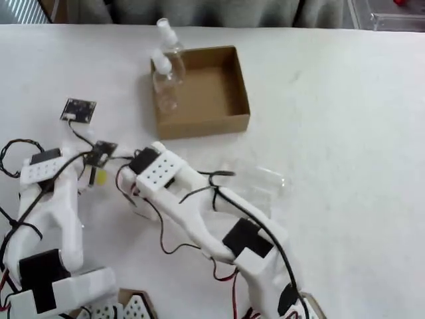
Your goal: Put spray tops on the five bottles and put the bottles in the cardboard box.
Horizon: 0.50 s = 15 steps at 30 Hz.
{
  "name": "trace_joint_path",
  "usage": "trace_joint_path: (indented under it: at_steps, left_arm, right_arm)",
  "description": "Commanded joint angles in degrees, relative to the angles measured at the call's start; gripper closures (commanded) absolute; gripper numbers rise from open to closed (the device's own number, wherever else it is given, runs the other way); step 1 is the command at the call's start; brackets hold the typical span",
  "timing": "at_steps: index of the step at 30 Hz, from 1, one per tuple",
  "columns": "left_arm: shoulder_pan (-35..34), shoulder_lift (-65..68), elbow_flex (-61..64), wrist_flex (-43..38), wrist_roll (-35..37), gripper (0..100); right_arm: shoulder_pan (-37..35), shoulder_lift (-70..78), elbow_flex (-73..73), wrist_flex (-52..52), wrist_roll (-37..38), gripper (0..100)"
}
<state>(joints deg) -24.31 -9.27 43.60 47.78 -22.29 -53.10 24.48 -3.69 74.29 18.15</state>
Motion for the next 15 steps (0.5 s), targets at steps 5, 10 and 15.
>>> trace_joint_path:
  at_steps: [5, 10, 15]
  left_arm:
    - [-0.31, -0.13, -2.64, -1.14, 0.26, 97]
    - [-0.31, -0.13, -2.64, -1.14, 0.26, 97]
    - [-0.31, -0.13, -2.64, -1.14, 0.26, 97]
  right_arm:
    - [-0.04, -3.91, -0.97, 2.95, -0.44, 78.5]
    - [-0.04, -7.69, -0.09, 4.70, -0.53, 78.6]
    - [-2.33, -7.60, 1.23, 4.26, -0.44, 78.6]
